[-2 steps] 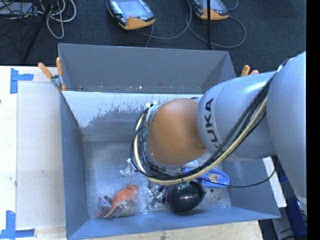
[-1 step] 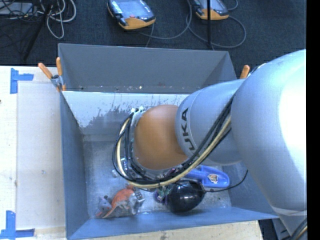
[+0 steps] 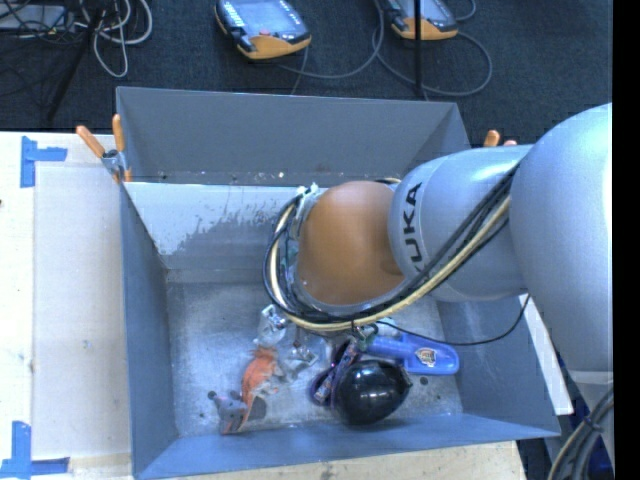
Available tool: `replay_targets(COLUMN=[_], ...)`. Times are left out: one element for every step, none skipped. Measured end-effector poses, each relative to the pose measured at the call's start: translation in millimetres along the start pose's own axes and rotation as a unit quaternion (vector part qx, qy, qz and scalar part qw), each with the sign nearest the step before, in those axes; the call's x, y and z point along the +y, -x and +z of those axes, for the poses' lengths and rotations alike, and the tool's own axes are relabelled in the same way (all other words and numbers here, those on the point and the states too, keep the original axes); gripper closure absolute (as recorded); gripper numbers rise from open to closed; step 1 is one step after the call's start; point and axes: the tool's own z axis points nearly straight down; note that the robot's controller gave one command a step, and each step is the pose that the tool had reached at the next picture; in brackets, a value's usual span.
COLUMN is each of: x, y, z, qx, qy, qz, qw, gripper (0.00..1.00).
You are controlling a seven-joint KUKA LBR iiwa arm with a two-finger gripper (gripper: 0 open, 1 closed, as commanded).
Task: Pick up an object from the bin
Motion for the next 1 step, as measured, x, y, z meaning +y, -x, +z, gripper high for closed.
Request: replay_targets(x=[-0.1], y=[0.0], z=[0.0], qx=[-0.0002], qy=[0.0], qz=[0.001], qw=[1.0], gripper=[1.0])
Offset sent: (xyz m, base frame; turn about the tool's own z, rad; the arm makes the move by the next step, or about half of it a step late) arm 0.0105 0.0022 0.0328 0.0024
